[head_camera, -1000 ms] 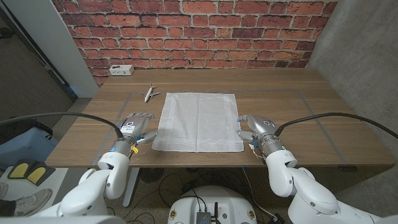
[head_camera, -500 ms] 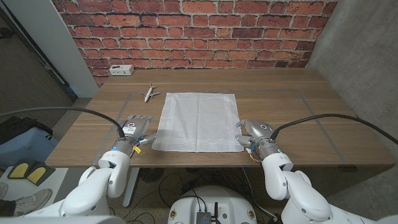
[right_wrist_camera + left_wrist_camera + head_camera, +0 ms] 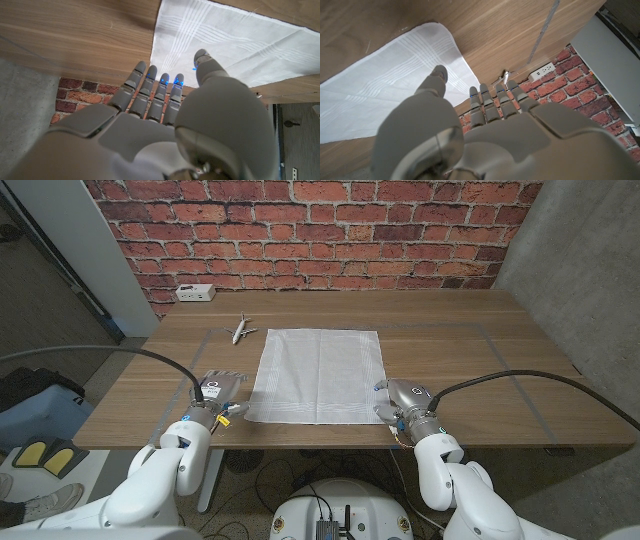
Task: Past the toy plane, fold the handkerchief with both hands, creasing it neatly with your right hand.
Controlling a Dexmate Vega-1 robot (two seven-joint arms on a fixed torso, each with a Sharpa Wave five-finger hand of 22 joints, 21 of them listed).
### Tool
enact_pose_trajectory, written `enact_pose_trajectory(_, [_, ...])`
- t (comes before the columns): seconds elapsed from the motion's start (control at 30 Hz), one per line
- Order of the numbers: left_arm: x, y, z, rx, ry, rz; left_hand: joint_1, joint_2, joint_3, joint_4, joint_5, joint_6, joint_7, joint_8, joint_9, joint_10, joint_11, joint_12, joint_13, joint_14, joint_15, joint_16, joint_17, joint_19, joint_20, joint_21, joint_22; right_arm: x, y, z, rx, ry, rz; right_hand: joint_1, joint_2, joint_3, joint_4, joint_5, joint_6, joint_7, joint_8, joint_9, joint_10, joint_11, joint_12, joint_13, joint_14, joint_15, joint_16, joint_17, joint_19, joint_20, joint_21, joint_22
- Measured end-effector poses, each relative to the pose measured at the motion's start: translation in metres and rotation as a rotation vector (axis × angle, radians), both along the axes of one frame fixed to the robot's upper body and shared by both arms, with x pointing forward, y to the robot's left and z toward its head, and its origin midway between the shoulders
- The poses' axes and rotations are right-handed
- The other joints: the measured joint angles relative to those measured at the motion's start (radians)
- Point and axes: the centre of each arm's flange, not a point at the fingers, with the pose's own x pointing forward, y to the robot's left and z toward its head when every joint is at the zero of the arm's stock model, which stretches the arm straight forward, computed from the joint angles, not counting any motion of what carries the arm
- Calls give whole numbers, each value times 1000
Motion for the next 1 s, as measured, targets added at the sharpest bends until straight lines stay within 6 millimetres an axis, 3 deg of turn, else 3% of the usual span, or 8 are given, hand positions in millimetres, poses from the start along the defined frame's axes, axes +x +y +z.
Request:
enact_pose_trajectory(0.5, [7,-2,-3,35,68,15,23,9,-7,-1,0,24,-2,4,0,4,-3,9,19,-9,2,15,5,0,0,0,4,0,8,-7,-21,14,-16,41,2,-24,-1,15,-17,-28,0,2,-26,-30,12,22,-19,-2,22,55,-11,-11,4,5])
enact_pose_trajectory(0.77, [11,-4,-4,54,106,26,46,15,-11,-6,0,39,-7,12,0,4,-4,16,32,-13,-2,15,9,0,0,0,4,2,12,-8,-32,30,-19,63,24,-34,10,15,-12,-46,-7,4,-35,-61,19,38,-32,0,41,95,-22,-22,7,5])
enact_pose_trajectory(1.0, [14,-5,-5,63,140,31,59,28,-12,-5,0,39,-7,12,0,-5,-1,16,40,-33,0,15,9,-7,7,0,4,4,14,-8,-61,58,-28,86,46,-41,9,15,2,-59,-1,4,-30,-73,33,50,-32,0,66,132,-28,-29,11,6])
